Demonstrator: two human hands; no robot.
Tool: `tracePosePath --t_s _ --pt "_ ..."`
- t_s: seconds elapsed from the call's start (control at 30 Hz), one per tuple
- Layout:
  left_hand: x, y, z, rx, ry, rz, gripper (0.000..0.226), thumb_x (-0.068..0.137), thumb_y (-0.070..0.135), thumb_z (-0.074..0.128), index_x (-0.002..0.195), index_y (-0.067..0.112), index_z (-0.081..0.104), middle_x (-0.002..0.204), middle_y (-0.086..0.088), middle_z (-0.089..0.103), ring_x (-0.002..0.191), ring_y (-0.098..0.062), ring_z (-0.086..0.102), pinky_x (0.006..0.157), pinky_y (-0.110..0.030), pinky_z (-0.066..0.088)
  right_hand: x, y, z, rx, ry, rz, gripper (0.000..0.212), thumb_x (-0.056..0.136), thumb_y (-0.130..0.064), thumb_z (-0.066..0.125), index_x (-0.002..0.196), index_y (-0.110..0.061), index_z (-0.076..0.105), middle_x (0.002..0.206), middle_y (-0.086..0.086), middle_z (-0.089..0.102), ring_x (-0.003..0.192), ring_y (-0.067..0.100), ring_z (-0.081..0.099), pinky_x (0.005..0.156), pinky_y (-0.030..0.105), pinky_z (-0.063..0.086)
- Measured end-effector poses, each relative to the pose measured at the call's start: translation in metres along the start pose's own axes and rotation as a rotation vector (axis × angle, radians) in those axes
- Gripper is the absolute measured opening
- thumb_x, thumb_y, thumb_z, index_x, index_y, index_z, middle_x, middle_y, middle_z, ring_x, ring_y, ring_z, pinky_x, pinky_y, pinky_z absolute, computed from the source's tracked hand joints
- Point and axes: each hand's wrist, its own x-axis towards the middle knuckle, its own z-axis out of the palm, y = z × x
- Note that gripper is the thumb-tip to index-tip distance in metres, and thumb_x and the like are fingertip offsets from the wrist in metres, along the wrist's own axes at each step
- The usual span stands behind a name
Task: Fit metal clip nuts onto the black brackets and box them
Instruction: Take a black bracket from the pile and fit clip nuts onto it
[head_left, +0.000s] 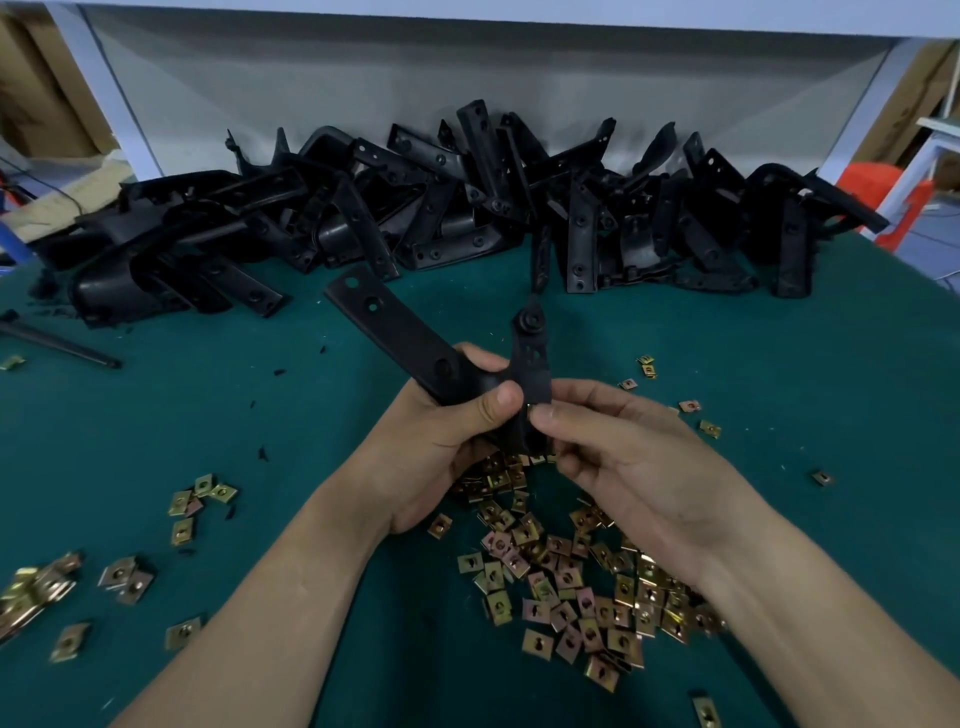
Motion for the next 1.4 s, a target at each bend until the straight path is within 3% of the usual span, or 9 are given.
tracePosePath --t_s 0.17,0.3,0.4,0.47,0.53,0.73,0.83,1.0,1.4 --pt "0.0 0.001 0.001 -0.011 -0.002 0.028 0.025 0.071 0.021 0.087 0.088 0.024 0.068 0.099 -0.01 0.073 0.091 -0.026 0.071 0.08 -0.034 0.059 -0.001 0.004 0.003 -0.09 -0.004 -0.047 0.037 0.071 -0.024 0.081 0.107 -0.018 0.076 0.088 -0.007 0.073 0.068 0.002 0.057 0.065 0.023 0.039" --pt "0.0 0.004 -0.001 -0.096 0.037 0.019 0.022 0.071 0.021 0.082 0.087 0.022 0.066 0.095 -0.005 0.073 0.085 -0.02 0.072 0.074 -0.03 0.059 0.002 -0.006 -0.011 -0.271 0.064 -0.178 0.034 0.072 -0.041 0.078 0.105 -0.032 0.076 0.099 -0.012 0.076 0.078 0.001 0.068 0.07 0.023 0.049" --pt "0.002 0.006 -0.004 -0.203 0.097 0.006 0.022 0.071 0.014 0.082 0.089 0.021 0.073 0.098 -0.004 0.073 0.089 -0.02 0.073 0.077 -0.03 0.059 0.016 -0.009 -0.044 -0.949 0.453 -0.416 0.03 0.094 -0.024 0.069 0.123 -0.033 0.068 0.121 -0.015 0.067 0.108 0.003 0.058 0.097 0.026 0.046" --pt "0.003 0.007 -0.004 -0.24 0.139 -0.019 0.026 0.073 0.01 0.081 0.097 0.02 0.078 0.111 -0.006 0.075 0.097 -0.02 0.074 0.078 -0.029 0.059 0.023 -0.004 -0.058 -1.324 0.481 -0.364 0.039 0.099 -0.023 0.06 0.137 -0.03 0.06 0.138 -0.009 0.055 0.123 0.016 0.038 0.104 0.028 0.031" --pt "0.003 0.007 -0.002 -0.222 0.156 -0.04 0.031 0.075 0.007 0.077 0.104 0.019 0.079 0.12 -0.006 0.073 0.103 -0.018 0.073 0.077 -0.027 0.059 0.029 0.002 -0.064 -1.427 0.433 -0.273 0.038 0.101 -0.027 0.057 0.138 -0.032 0.06 0.141 -0.011 0.053 0.123 0.022 0.031 0.095 0.032 0.025" --pt "0.002 0.009 0.002 -0.186 0.17 -0.07 0.024 0.071 0.013 0.076 0.095 0.018 0.079 0.11 -0.007 0.076 0.095 -0.017 0.075 0.071 -0.027 0.059 0.031 0.0 -0.066 -1.321 0.466 -0.342 0.01 0.094 -0.024 0.07 0.095 -0.034 0.071 0.103 -0.011 0.064 0.107 0.015 0.038 0.088 0.035 0.029" --pt "0.001 0.009 0.002 -0.17 0.184 -0.082 0.027 0.067 0.016 0.079 0.094 0.019 0.079 0.111 -0.006 0.076 0.094 -0.016 0.074 0.069 -0.026 0.059 0.031 0.001 -0.066 -1.263 0.441 -0.364 0.015 0.096 -0.013 0.066 0.102 -0.026 0.072 0.104 -0.005 0.066 0.107 0.018 0.056 0.091 0.034 0.045" --pt "-0.001 0.009 0.001 -0.151 0.16 -0.096 0.022 0.071 0.016 0.078 0.091 0.024 0.081 0.116 -0.005 0.075 0.098 -0.015 0.071 0.073 -0.025 0.06 0.029 -0.002 -0.059 -1.015 0.446 -0.437 0.017 0.095 -0.013 0.068 0.098 -0.029 0.073 0.106 -0.007 0.06 0.095 0.005 0.061 0.078 0.011 0.043" --pt "-0.001 0.007 -0.002 -0.098 0.014 -0.094 0.036 0.071 0.023 0.08 0.106 0.015 0.078 0.105 -0.011 0.075 0.095 -0.022 0.072 0.075 -0.029 0.058 0.009 -0.002 -0.015 -0.222 0.061 -0.376 0.018 0.083 -0.024 0.068 0.091 -0.01 0.076 0.078 0.005 0.074 0.068 0.017 0.073 0.061 0.019 0.057"
